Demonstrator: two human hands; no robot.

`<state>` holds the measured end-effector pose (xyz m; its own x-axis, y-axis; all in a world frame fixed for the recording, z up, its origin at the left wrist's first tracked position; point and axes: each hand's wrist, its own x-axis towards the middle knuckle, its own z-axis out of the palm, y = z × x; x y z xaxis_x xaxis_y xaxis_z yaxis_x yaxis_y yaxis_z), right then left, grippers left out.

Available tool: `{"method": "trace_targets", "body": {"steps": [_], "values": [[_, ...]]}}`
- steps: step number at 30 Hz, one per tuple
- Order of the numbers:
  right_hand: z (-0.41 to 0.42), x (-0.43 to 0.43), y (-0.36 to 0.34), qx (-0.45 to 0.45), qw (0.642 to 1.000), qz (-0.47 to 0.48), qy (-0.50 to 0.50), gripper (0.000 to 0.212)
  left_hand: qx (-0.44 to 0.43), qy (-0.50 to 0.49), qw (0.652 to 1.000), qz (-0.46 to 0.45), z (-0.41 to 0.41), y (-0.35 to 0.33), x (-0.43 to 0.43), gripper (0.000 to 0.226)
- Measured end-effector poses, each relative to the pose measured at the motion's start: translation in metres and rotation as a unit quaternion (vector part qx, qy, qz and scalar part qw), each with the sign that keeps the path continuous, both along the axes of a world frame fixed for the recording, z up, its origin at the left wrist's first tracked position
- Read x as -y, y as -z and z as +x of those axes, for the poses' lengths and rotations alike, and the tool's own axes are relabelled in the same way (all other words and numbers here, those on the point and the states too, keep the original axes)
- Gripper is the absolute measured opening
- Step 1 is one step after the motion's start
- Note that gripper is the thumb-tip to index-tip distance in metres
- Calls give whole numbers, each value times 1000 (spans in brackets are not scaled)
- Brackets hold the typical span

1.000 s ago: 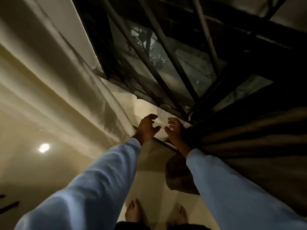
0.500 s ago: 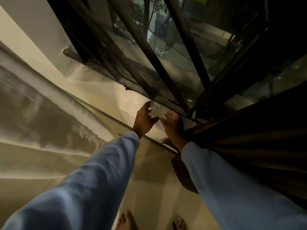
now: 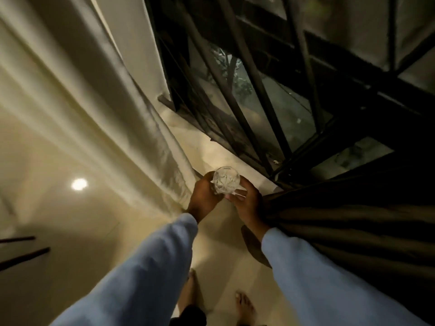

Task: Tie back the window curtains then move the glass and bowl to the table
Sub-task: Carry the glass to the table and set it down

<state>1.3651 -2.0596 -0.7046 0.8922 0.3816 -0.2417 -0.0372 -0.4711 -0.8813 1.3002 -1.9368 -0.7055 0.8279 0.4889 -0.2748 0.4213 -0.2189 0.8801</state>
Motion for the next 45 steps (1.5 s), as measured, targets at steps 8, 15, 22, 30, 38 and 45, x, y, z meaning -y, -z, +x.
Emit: {"method": "trace_targets", "body": {"steps": [8, 15, 22, 30, 38, 45], "values": [[-53, 8, -173, -11, 985, 34, -169, 56, 35, -69, 996, 39, -94, -173, -2, 62], [-103, -7, -274, -30, 952, 86, -293, 72, 67, -165, 982, 60, -192, -298, 9, 50], [-194, -67, -350, -61, 878, 162, -446, 74, 108, -280, 947, 118, -315, -383, 5, 50], [-341, -137, -388, -49, 808, 201, -552, 81, 145, -367, 907, 149, -469, -417, -11, 66], [-486, -196, -407, -59, 751, 231, -615, 79, 141, -432, 867, 203, -611, -440, -32, 70], [-586, -235, -411, -55, 696, 221, -681, 81, 137, -506, 823, 219, -699, -445, -41, 68]]}}
